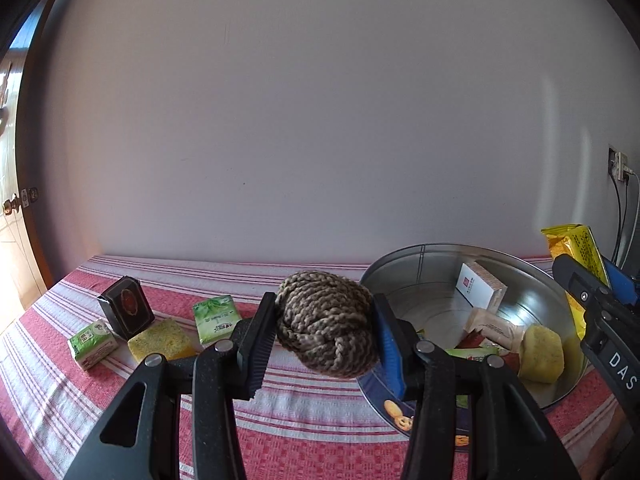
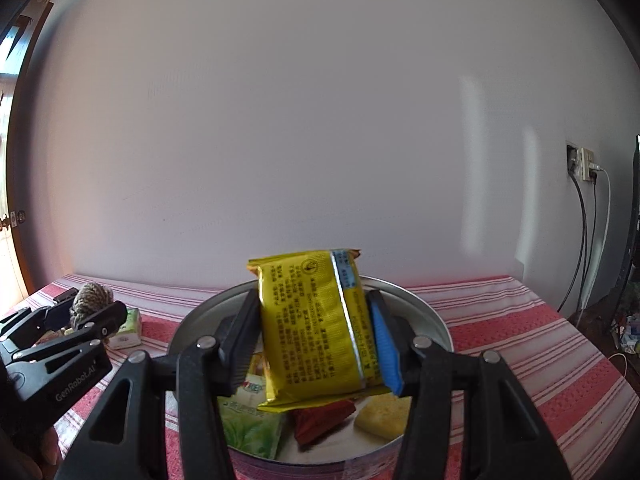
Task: Organize objects
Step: 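Carry the rope ball and yellow packet over the tin and open both tools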
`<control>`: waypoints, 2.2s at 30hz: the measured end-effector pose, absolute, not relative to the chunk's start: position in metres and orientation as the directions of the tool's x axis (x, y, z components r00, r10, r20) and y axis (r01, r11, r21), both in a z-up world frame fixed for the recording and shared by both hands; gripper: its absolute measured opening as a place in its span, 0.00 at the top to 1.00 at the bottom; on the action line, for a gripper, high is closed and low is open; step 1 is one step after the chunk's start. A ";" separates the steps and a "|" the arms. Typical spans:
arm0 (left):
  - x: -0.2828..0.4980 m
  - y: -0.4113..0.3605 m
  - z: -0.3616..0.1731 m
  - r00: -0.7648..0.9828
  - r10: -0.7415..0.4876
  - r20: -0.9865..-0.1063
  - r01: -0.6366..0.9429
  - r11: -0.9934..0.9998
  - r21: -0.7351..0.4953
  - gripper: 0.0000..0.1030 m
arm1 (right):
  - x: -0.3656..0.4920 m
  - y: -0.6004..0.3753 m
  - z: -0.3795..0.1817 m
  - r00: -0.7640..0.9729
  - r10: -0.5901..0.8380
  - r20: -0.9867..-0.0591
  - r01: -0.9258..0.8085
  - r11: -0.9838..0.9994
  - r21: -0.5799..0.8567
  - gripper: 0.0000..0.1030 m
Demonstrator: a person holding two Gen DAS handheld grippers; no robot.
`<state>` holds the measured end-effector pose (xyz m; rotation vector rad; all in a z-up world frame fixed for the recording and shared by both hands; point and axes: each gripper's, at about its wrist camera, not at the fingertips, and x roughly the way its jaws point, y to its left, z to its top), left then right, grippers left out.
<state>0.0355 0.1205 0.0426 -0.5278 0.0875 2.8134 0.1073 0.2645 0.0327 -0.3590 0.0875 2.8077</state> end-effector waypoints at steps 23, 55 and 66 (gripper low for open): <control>0.029 0.199 0.046 -0.847 0.373 -0.378 -0.385 -0.922 -0.048 0.52 | 0.097 0.328 0.028 -0.866 0.401 -0.298 -0.428 -0.903 0.029 0.49; 0.015 0.203 0.025 -0.824 0.369 -0.429 -0.414 -0.910 0.012 0.53 | 0.075 0.339 0.010 -0.839 0.385 -0.384 -0.414 -0.910 -0.007 0.49; 0.003 0.202 0.022 -0.830 0.306 -0.467 -0.373 -0.926 0.054 0.53 | 0.071 0.337 0.005 -0.835 0.370 -0.408 -0.405 -0.914 0.000 0.49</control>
